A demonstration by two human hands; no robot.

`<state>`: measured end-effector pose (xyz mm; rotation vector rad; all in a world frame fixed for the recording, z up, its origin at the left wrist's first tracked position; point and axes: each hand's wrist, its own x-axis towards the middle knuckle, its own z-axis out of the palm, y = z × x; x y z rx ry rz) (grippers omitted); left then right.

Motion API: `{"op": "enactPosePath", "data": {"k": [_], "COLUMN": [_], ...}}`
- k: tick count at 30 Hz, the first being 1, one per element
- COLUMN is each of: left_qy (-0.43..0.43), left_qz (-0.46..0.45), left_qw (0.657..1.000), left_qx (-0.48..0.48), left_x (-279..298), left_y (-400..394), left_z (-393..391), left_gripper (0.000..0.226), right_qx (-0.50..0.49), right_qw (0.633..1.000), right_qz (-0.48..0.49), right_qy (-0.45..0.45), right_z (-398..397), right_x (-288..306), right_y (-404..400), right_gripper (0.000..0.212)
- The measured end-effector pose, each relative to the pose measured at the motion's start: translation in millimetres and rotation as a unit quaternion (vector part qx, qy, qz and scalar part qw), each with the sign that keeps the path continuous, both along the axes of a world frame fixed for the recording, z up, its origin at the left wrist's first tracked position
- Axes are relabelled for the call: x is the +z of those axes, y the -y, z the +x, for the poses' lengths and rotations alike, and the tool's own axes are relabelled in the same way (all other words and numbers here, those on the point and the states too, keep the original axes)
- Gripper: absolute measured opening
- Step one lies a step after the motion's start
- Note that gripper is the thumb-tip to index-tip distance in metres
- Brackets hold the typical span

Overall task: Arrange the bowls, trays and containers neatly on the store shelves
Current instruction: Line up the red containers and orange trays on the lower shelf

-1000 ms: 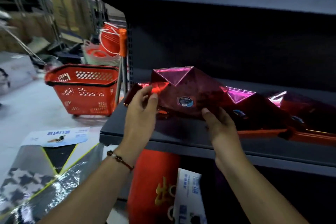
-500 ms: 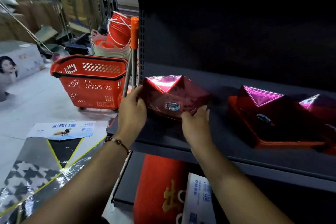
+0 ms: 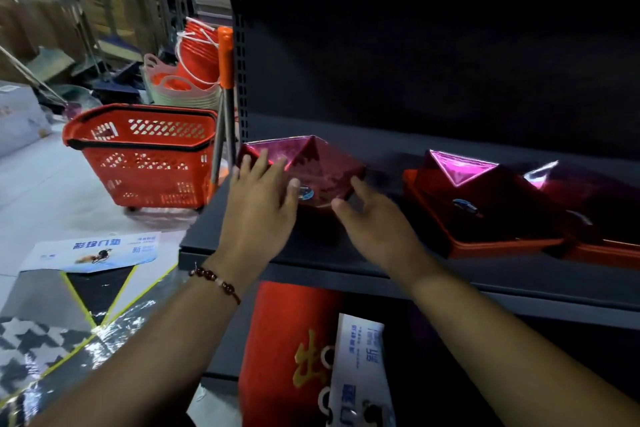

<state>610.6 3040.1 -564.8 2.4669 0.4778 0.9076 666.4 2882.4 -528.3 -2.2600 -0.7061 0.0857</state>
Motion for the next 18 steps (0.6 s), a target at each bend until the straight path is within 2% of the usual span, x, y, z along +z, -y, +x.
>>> {"op": "enactPosePath", "data": {"k": [2,3,6,11,15,18], "left_qy": [-0.008,-0.006,-0.016,-0.055,-0.049,-0.05], "left_qz": [0.051,0.05,0.046,0.132,0.154,0.15], "left_qw": [0.998,0.997,0.987,0.958,0.951,0.952], "left_qx": [-0.033,-0.06,-0.151,-0.249,-0.266,-0.263], "left_x": [10.5,15.3,19.1,3.8,-0.6,-3.3], "left_y": [23.0,35.7,77.9,139.9,177.2,199.4], "left_z": [1.3,2.6,10.3,37.0,63.2,83.7], "left_gripper": [0.048,0.049,0.054,0.058,0.055,0.051], "right_qx": [0.037,0.038,-0.005,-0.057,-0.072,-0.056], "right_qw": [0.995,0.988,0.97,0.962,0.957,0.966], "right_qz": [-0.046,-0.088,-0.144,-0.171,-0.181,-0.145], "right_qy": [0.08,0.122,0.194,0.206,0.214,0.205], "right_z": [-9.6,-12.3,-9.5,5.8,18.0,27.5], "right_x": [4.1,3.1,-11.0,-33.8,-38.6,-39.7], "right_y": [31.5,48.4,101.2,164.4,191.1,206.4], "right_gripper": [0.053,0.056,0.058,0.063,0.066,0.063]}}
